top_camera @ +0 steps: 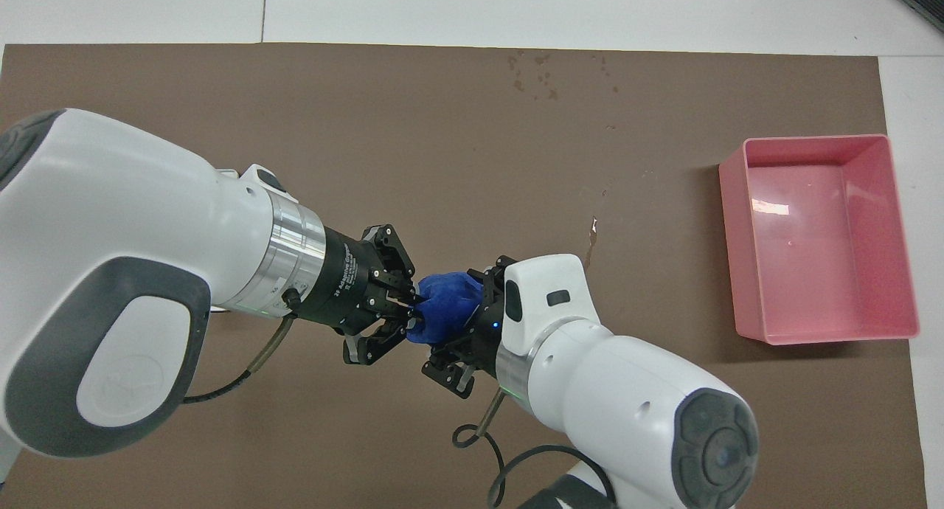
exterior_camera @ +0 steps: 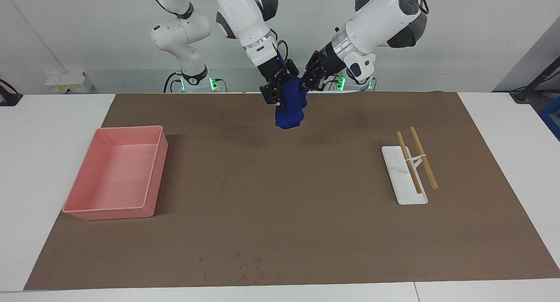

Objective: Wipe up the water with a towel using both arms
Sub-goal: 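Grasp the towel with the right gripper while the left gripper opens, then pull the towel away with the right gripper while the left gripper retracts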

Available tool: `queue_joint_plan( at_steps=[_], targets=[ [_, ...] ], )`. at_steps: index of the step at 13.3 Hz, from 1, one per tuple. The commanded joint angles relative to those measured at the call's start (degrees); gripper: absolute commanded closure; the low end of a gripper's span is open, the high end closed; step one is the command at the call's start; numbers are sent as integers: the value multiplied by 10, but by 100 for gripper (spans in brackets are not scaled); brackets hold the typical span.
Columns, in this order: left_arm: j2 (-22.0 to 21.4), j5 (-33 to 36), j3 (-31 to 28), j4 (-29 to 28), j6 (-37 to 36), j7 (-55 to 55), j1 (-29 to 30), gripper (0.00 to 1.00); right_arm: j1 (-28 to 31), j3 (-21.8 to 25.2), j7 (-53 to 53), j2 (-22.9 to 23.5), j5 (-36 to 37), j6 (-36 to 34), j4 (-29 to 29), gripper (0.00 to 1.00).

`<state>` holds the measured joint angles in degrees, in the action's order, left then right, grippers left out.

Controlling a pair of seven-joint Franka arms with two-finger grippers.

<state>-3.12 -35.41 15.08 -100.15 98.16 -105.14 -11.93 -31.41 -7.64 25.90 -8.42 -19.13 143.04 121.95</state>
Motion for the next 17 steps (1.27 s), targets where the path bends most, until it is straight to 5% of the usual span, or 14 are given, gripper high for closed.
queue_joint_plan(
  at_steps=[1, 2, 8, 9, 10, 14, 17],
  targets=[
    [-20, -11, -7, -18, 12, -2, -6, 100, -2, 2, -12, -3, -4, -1, 0, 88],
    [-20, -11, -7, -18, 12, -2, -6, 100, -1, 2, -13, -3, -4, -2, 0, 100],
    [-19, -9, -6, -17, 15, 0, -6, 100, 38, 3, -5, -2, 1, -60, -4, 100],
    [-19, -5, -7, -13, 17, 2, -5, 21, 61, 3, 21, -2, 14, -79, -5, 100],
    [-18, 2, -8, -12, 17, 4, 1, 0, 83, 3, 55, -2, 23, -93, -5, 100],
    [-12, 121, -14, -3, 47, 104, 6, 0, 182, 3, 134, 23, 45, -130, -5, 100],
    [-12, 239, -14, -7, 50, 325, 36, 0, 197, 3, 163, 87, 107, -128, -16, 100]
  ],
)
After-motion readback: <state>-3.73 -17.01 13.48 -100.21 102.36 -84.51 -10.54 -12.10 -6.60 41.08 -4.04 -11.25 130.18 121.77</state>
